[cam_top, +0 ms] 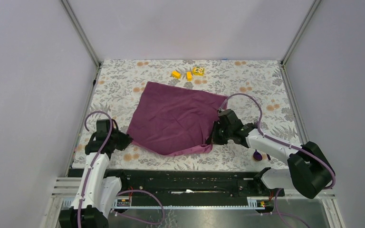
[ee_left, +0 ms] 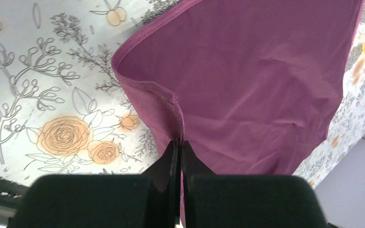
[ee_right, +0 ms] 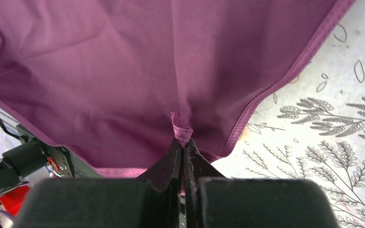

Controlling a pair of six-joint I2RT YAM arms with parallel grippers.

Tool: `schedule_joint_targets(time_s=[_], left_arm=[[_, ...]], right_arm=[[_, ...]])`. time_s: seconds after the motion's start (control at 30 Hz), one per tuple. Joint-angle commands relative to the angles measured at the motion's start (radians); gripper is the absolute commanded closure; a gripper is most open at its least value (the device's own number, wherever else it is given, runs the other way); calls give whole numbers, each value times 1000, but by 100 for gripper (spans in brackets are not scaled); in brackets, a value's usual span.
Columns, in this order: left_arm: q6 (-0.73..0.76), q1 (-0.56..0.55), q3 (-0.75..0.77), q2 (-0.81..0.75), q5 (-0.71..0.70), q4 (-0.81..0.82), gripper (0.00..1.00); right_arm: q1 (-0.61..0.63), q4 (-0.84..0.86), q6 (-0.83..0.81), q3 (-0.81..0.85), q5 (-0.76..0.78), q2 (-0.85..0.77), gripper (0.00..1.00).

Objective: Fold the napkin into a case and place the utensils inside
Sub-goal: Flatten out the crumpled napkin at the center of the board, then smooth out the napkin at the center of the board.

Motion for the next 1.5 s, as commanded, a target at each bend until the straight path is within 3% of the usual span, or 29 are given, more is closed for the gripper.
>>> schedule_joint_targets(time_s=[0.0, 0.23, 0.4, 0.43, 0.5, 0.57, 0.63, 0.7, 0.73, 0.8, 0.9, 1.0, 1.1, 1.2, 1.37, 1.47], left_arm=[[-49, 5, 25, -4, -66, -45, 100], [-60, 5, 13, -48, -82, -103, 98], [-49, 5, 79, -58, -153, -207, 83], [-46, 5, 98, -67, -175, -238, 80], [-43, 6, 134, -92, -220, -274, 66], [-40, 6, 176, -114, -272, -303, 45], [-20, 5, 223, -128, -314, -294, 27], [42, 5, 249, -124, -268, -233, 15], [79, 5, 253, -118, -204, -182, 10], [144, 4, 247, -94, -40, -63, 2], [175, 4, 226, -32, 162, 100, 1], [230, 4, 243, 71, 290, 138, 1], [288, 0, 252, 132, 364, 138, 1], [324, -12, 249, 156, 394, 130, 1], [344, -26, 235, 148, 403, 130, 1], [353, -28, 237, 138, 404, 130, 1]], right_arm=[[5, 31, 33, -45, 28, -28, 100], [5, 48, 35, -88, -9, -24, 96], [41, 69, 30, -142, -130, -82, 82], [55, 66, 22, -155, -146, -102, 76], [61, 43, -10, -167, -177, -142, 64], [61, -14, -47, -157, -149, -189, 50], [58, -112, -76, -110, -25, -235, 30], [37, -179, -82, -29, 164, -249, 3], [2, -173, -86, 19, 226, -233, 1], [-100, -116, -109, 89, 224, -142, 0], [-241, -103, -128, 219, 212, 53, 3], [-290, -89, -175, 360, 216, 238, 7], [-317, -140, -212, 541, 279, 412, 19], [-321, -269, -253, 758, 361, 586, 42], [-325, -324, -282, 935, 450, 729, 64], [-330, -336, -285, 986, 462, 791, 69]])
